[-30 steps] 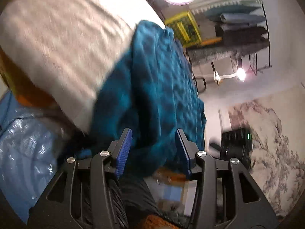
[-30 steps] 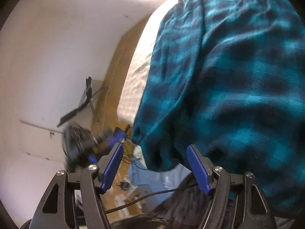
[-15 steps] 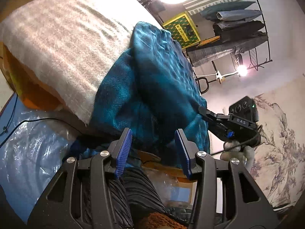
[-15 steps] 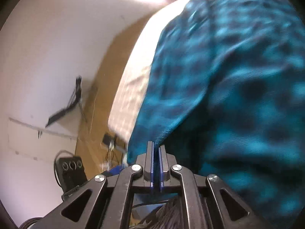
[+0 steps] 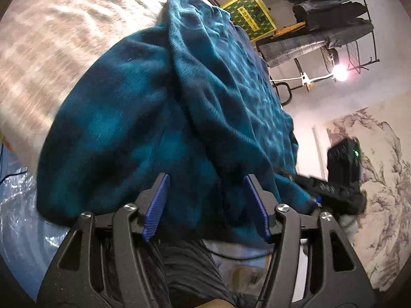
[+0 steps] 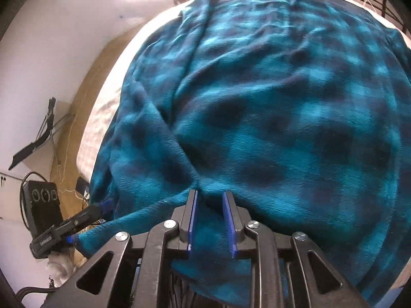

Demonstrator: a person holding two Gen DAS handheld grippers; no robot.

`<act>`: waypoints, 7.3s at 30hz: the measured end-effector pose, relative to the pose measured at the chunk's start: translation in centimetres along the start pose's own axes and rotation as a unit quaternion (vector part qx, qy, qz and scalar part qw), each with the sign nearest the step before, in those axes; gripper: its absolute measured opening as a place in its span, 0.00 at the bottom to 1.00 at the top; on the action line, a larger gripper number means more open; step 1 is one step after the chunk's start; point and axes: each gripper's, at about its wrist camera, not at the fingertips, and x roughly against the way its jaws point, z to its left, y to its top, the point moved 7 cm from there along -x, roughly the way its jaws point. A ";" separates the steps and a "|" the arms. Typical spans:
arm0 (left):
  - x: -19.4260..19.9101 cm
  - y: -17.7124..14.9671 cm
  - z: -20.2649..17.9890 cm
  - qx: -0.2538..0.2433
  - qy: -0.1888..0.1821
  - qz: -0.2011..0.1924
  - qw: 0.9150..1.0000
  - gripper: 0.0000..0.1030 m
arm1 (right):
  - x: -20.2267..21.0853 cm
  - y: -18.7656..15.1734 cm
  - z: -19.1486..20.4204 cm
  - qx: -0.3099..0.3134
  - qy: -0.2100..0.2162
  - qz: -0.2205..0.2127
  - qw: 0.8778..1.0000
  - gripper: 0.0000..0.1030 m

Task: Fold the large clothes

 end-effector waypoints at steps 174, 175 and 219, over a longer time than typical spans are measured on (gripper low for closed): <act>12.2 13.9 1.2 -0.037 0.045 -0.099 0.993 0.42 | 9.4 22.5 8.5 0.112 0.189 -0.161 0.962 0.45; 12.5 12.1 1.5 -0.032 0.049 -0.093 0.994 0.42 | 10.7 20.5 8.5 0.115 0.188 -0.162 0.962 0.47; 8.6 -2.9 9.9 0.158 -0.023 -0.064 0.985 0.06 | -0.2 -2.0 14.3 -0.082 0.375 0.029 0.923 0.00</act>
